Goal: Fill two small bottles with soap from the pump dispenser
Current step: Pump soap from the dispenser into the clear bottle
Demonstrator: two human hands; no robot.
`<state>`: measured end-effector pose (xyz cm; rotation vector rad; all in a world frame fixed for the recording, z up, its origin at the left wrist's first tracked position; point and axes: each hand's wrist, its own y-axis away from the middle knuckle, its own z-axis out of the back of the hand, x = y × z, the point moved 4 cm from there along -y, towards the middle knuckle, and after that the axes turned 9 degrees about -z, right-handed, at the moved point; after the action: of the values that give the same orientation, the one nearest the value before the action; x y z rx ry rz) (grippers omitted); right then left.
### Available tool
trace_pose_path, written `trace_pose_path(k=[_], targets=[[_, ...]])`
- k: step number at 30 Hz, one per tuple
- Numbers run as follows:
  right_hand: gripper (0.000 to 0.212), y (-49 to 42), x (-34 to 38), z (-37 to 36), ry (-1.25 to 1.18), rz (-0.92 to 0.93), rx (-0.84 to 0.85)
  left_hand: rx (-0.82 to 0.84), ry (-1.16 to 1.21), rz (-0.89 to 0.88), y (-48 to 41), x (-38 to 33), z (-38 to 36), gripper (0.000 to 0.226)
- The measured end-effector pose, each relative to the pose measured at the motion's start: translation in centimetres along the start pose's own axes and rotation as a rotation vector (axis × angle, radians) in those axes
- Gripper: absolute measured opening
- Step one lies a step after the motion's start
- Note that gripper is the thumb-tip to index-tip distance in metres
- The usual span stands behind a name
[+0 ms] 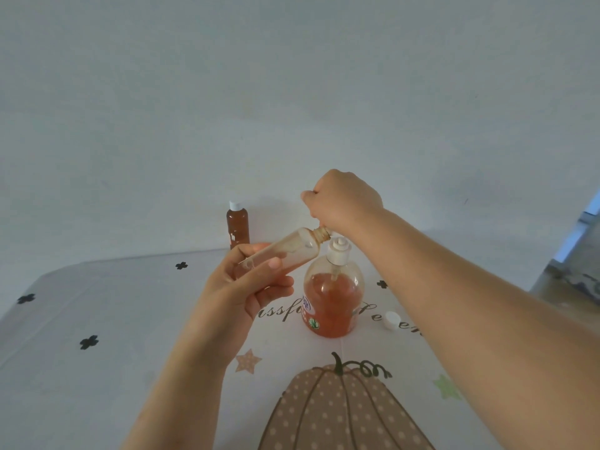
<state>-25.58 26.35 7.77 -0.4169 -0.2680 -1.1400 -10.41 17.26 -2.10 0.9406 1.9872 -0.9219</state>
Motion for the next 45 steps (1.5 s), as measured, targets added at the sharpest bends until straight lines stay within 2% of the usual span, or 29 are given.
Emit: trace_pose_path(k=[11, 15, 19, 36, 45], targets=[[0.029, -0.1, 0.0, -1.0, 0.008, -0.031, 0.067, 0.000, -0.012, 0.014, -0.3, 0.3, 0.6, 0.037], [0.032, -0.3, -0.4, -1.8, 0.011, -0.043, 0.073, -0.007, -0.020, 0.040, -0.6, 0.6, 0.9, 0.029], [0.031, -0.6, -0.5, -2.1, -0.009, -0.047, 0.077, 0.007, -0.019, 0.041, -0.7, 0.7, 0.9, 0.036], [0.030, 0.0, 0.3, 0.1, 0.008, 0.005, 0.029, -0.031, -0.019, -0.033, -0.1, -0.2, -0.1, 0.021], [0.033, 0.0, 0.4, -0.4, -0.007, 0.003, 0.051, -0.023, 0.016, -0.006, -0.2, 0.0, 0.1, 0.027]])
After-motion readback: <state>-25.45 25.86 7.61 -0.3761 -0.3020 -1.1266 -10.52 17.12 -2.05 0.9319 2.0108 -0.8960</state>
